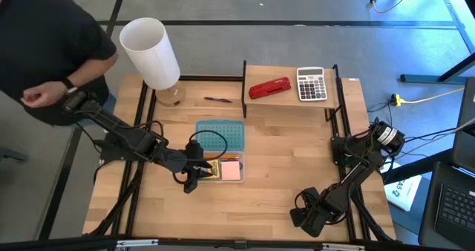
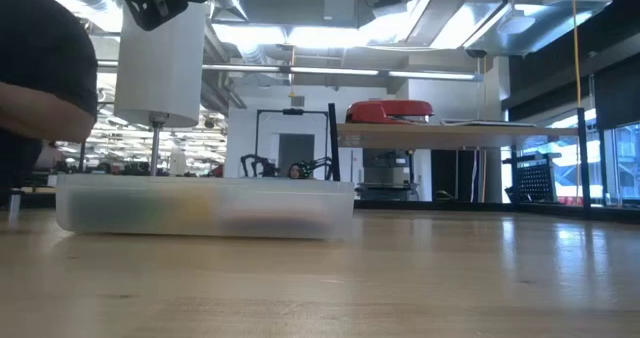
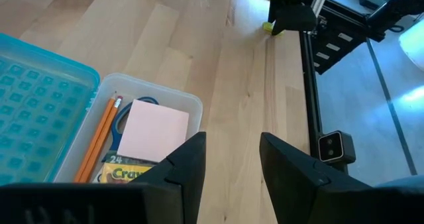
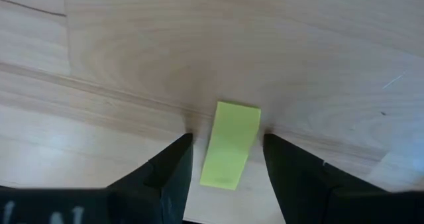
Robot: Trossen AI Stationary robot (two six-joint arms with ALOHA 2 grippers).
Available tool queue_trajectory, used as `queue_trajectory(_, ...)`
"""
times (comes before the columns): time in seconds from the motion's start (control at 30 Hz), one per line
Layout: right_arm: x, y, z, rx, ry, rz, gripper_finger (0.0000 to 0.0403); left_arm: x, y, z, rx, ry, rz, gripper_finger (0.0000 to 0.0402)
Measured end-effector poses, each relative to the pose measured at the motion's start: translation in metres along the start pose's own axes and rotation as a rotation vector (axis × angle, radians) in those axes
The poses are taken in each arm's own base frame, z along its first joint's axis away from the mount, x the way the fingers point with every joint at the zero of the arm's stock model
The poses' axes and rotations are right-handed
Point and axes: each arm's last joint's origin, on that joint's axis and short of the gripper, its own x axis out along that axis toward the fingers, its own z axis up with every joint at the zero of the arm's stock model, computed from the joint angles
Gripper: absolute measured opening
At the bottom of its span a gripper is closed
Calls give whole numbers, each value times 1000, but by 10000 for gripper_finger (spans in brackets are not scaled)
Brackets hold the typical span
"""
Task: Pack school essentials
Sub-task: Put the yellow eraser into the blue supply box
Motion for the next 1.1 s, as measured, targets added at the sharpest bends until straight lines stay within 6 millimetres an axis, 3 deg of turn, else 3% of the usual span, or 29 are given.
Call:
queue_trajectory(0.37, 0, 0, 0, 3, -3, -3, 185, 0, 0, 0, 1, 0, 0, 135)
queue_trajectory(0.8, 1, -1, 2, 34, -14, -17, 82, 0, 0, 0, 29, 0, 0, 135)
queue_trajectory(1.1, 0, 2, 7, 50, -13, -25, 78, 0, 0, 0, 29, 0, 1, 135)
